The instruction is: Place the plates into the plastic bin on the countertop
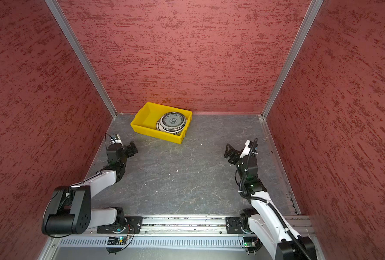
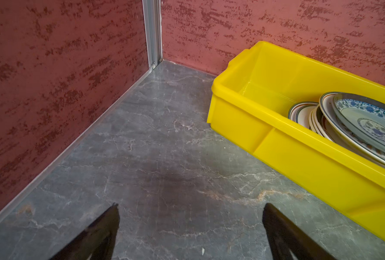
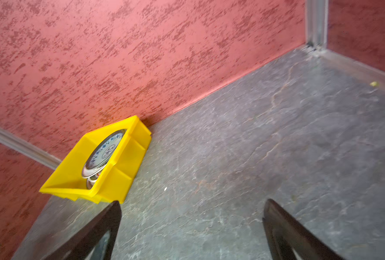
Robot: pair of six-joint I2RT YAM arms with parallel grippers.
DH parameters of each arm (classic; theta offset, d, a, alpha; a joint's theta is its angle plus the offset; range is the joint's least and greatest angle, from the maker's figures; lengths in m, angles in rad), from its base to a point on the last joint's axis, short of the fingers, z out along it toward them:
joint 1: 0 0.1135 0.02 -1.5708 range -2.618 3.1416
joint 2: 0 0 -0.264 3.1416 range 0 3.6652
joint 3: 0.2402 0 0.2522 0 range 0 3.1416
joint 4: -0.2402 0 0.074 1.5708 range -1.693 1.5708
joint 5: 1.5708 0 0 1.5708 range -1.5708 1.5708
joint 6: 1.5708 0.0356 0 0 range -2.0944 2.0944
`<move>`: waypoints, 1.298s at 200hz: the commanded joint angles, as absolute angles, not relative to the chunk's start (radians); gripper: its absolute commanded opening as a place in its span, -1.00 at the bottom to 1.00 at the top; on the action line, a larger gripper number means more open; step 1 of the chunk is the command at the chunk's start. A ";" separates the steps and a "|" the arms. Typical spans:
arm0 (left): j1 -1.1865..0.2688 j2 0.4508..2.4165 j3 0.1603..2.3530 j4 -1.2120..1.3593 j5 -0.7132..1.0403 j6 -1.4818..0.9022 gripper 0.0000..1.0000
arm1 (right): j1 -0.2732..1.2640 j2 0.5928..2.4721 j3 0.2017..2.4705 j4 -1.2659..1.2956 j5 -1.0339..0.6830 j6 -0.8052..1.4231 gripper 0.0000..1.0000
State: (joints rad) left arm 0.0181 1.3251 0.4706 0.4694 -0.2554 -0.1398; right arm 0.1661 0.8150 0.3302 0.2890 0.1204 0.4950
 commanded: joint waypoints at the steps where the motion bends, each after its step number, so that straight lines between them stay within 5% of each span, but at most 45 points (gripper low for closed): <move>1: 0.015 1.355 0.449 0.610 -0.260 -0.090 0.99 | 0.162 0.799 0.286 0.392 0.298 0.444 0.98; 156: 0.017 1.493 0.405 0.812 -0.098 -0.028 0.99 | 0.134 0.928 0.198 0.608 0.747 0.257 0.97; 259: 0.020 1.534 0.367 0.919 -0.067 -0.018 0.99 | 0.083 1.237 0.186 0.959 0.644 0.222 0.98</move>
